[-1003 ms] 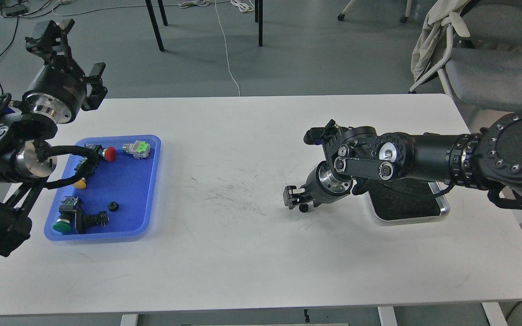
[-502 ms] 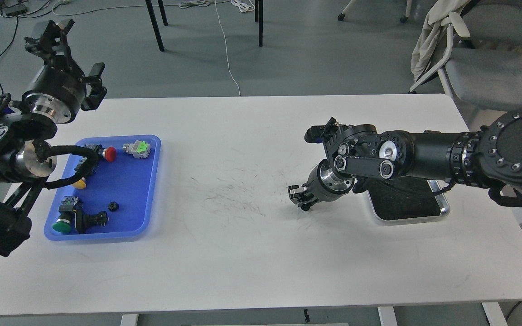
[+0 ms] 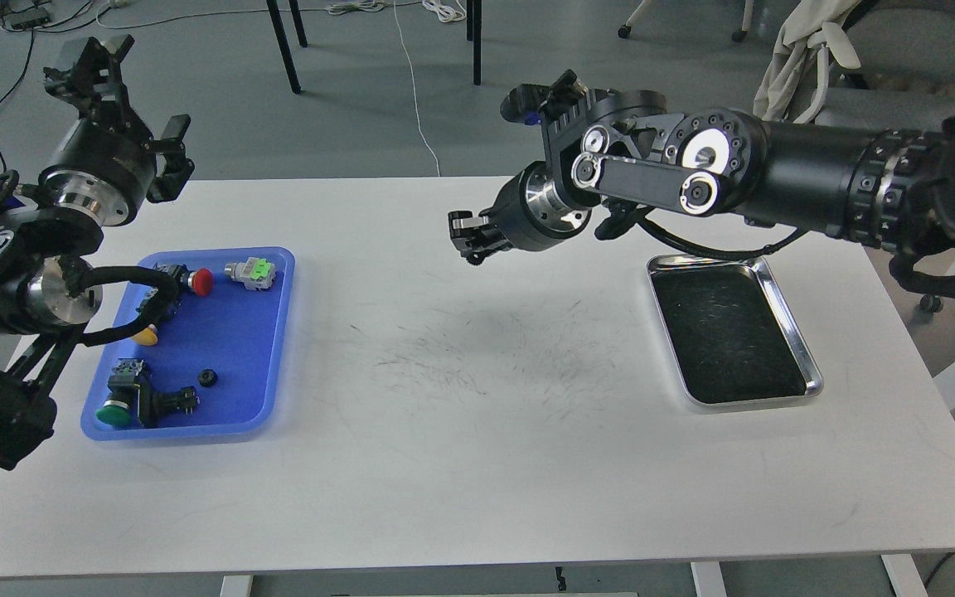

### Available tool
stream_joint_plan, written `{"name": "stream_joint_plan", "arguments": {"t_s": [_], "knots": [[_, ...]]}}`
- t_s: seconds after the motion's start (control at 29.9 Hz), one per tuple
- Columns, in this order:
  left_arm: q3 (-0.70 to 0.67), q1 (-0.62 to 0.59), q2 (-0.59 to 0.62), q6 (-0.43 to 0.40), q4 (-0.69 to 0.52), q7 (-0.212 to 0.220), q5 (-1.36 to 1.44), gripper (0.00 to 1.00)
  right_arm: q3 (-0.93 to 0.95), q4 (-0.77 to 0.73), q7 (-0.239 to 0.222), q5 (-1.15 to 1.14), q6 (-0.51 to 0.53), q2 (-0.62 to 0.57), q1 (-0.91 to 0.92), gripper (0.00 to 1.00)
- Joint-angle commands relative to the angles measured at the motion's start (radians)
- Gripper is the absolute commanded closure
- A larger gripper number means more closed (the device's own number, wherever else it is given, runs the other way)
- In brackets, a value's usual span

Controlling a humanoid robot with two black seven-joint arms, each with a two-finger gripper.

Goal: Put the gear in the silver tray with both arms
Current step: 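Carry the gear over the silver tray and open the right gripper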

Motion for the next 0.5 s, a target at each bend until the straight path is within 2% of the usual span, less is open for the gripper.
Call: {"name": "stream_joint_plan", "arguments": {"t_s": [0.0,0.23,0.47], "knots": [[0.001,0.000,0.000,0.000,0.000,0.000,0.000,0.02,-0.001,0.013,0.007,-0.028,0.000,-0.163,0.033,0.99],[0.001,0.000,0.000,0.000,0.000,0.000,0.000,0.02,0.005,0.003,0.019,-0.245,0.000,-0.419,-0.131,0.99],[0.006,0.000,-0.002,0.002,0.000,0.002,0.000,0.02,0.025,-0.052,0.042,-0.265,0.000,-0.432,-0.333,0.99]]}}
